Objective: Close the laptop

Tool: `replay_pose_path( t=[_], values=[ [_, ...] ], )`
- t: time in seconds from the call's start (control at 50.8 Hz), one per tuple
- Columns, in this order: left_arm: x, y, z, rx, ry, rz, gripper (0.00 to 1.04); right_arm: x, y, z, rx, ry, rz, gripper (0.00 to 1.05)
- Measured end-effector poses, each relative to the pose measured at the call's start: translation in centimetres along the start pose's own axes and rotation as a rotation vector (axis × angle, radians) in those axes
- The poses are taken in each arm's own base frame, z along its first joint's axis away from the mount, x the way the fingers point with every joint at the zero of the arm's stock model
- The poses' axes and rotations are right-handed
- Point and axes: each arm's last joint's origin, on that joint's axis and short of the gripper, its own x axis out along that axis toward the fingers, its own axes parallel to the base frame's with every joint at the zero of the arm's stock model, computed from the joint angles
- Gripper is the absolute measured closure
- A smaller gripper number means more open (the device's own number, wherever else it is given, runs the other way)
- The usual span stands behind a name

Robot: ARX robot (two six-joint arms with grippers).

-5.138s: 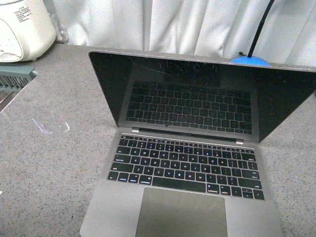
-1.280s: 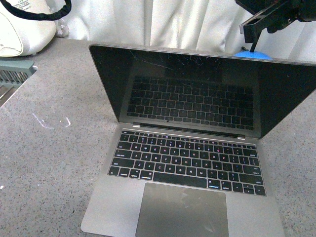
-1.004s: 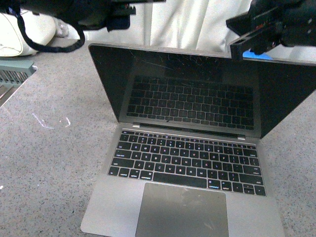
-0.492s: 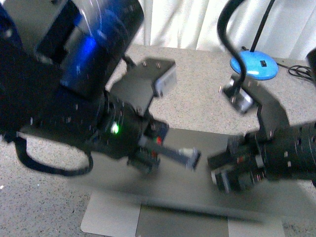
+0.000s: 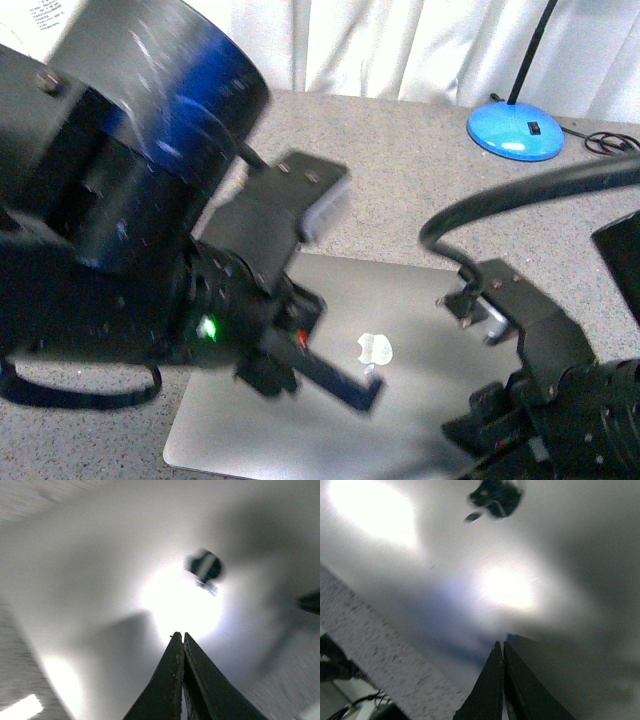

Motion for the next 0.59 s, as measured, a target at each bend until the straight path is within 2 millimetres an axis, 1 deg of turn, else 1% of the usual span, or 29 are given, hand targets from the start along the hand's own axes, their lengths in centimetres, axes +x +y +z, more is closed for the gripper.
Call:
replay_pose_path(
  t=[0.039,0.059,0.098,0.157,0.177,0.197,0.256,0.276,0.315,0.335,0.354,0.394,0.413,0.433,0.453,0.492,0.531,0.591],
  values=[
    [-0.2,1.4,0.6,-0.046,-0.049,0.104,1.01,-0.2,-0.4,0.3,0.006,-0.024,-0.028,1.03],
    [-0.2,1.5,0.7,-0.050,-0.050,0.107,1.01,-0.4,-0.8,0.7,0.012,-0.047,-0.074,1.03],
    [-0.7,3.5,1.4,-0.127,-0.123,0.246,1.01,-0.7,-1.4,1.2,0.021,-0.087,-0.136,1.03],
    [-1.1,4.7,1.8,-0.171,-0.159,0.316,1.01,-1.4,-2.3,1.8,0.041,-0.140,-0.204,1.03],
    [-1.7,5.8,2.2,-0.224,-0.195,0.377,1.01,-1.8,-2.7,2.1,0.054,-0.169,-0.239,1.03],
    [-2.1,6.5,2.4,-0.261,-0.220,0.412,1.01,-2.2,-3.1,2.4,0.067,-0.202,-0.272,1.03],
    [-4.3,9.5,3.0,-0.394,-0.323,0.554,1.01,-3.8,-4.2,3.3,0.094,-0.309,-0.374,1.03],
    [-5.3,10.5,3.2,-0.438,-0.364,0.598,1.01,-4.4,-4.5,3.5,0.100,-0.348,-0.412,1.03],
    [-6.6,11.5,3.3,-0.497,-0.415,0.639,1.01,-5.4,-4.8,3.8,0.103,-0.407,-0.468,1.03],
    [-7.5,12.1,3.4,-0.523,-0.446,0.668,1.01,-6.5,-4.9,3.9,0.102,-0.466,-0.518,1.03],
    [-8.0,12.4,3.4,-0.536,-0.462,0.683,1.01,-6.8,-4.9,3.9,0.098,-0.484,-0.534,1.03],
    [-9.8,13.2,3.2,-0.585,-0.534,0.720,1.01,-7.9,-4.7,3.8,0.089,-0.539,-0.574,1.03],
    [-10.7,13.4,3.0,-0.603,-0.566,0.732,1.01,-8.9,-4.4,3.5,0.081,-0.587,-0.604,1.03],
    [-11.4,13.5,2.7,-0.624,-0.592,0.739,1.01,-9.5,-4.1,3.3,0.078,-0.616,-0.616,1.03],
    [-12.6,13.3,2.1,-0.646,-0.626,0.746,1.01,-10.1,-3.8,2.9,0.076,-0.642,-0.624,1.03],
    [-13.3,12.9,1.6,-0.654,-0.654,0.738,1.01,-10.9,-3.3,2.3,0.071,-0.672,-0.644,1.03],
    [-14.1,12.0,0.7,-0.662,-0.688,0.715,1.01,-12.0,-2.4,0.9,0.073,-0.707,-0.658,1.03],
    [-14.8,9.3,-1.3,-0.658,-0.717,0.640,1.01,-12.8,-0.9,-1.2,0.074,-0.741,-0.670,1.03]
  ],
)
